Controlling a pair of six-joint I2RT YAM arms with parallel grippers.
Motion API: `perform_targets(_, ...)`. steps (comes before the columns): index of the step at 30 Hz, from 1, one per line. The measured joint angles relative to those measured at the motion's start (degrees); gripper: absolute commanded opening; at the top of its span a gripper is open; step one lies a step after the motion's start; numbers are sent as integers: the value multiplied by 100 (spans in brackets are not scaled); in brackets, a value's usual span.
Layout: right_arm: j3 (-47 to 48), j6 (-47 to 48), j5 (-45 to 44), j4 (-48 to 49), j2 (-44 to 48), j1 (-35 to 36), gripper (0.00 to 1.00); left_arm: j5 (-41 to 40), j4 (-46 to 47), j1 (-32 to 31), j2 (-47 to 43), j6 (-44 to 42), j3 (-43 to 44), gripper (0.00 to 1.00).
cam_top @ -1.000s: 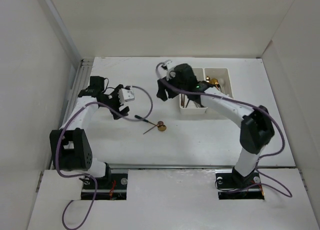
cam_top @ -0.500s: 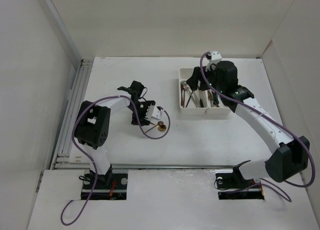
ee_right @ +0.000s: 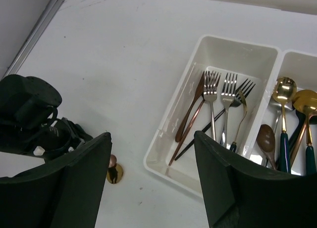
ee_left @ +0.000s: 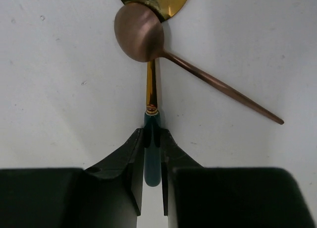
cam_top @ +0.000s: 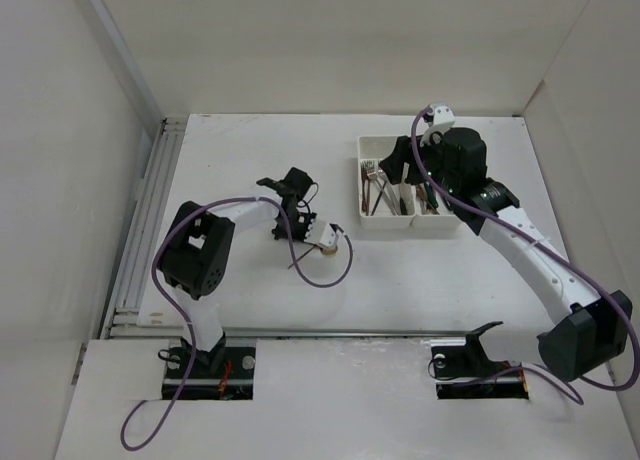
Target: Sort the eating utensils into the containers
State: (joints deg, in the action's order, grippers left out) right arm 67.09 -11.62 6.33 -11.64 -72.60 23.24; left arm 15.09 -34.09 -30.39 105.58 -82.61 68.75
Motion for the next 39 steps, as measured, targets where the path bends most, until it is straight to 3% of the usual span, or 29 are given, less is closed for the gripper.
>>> perform_targets(9, -44, 0, -37, -4, 2, 0, 73, -308, 0, 278, 256, 1060, 409, 0)
perform_targets(16, -44, 0, -35, -4, 2, 0, 73, -1825, 929, 306, -160, 2341, 85, 0)
perform_targets(21, -42, 7, -31, -4, -9, 0, 73, -2800, 1878, 258, -662, 2758, -168, 0)
perform_targets(27, -39, 7, -15, -7, -15, 0, 73, -3224, 2481, 323, -868, 3189, -313, 0)
perform_targets(30, -39, 7, -4, -7, -15, 0, 73, -3167, 2522, 380, -868, 3475, -251, 0)
perform_targets(33, -39, -7, -37, -7, -15, 0, 73, -2623, 2286, 494, -868, 3917, 109, 0)
perform_targets(39, -39, -328, -533, -9, 26, -31, 73, -227, 1976, 680, -833, 5694, 1558, 0)
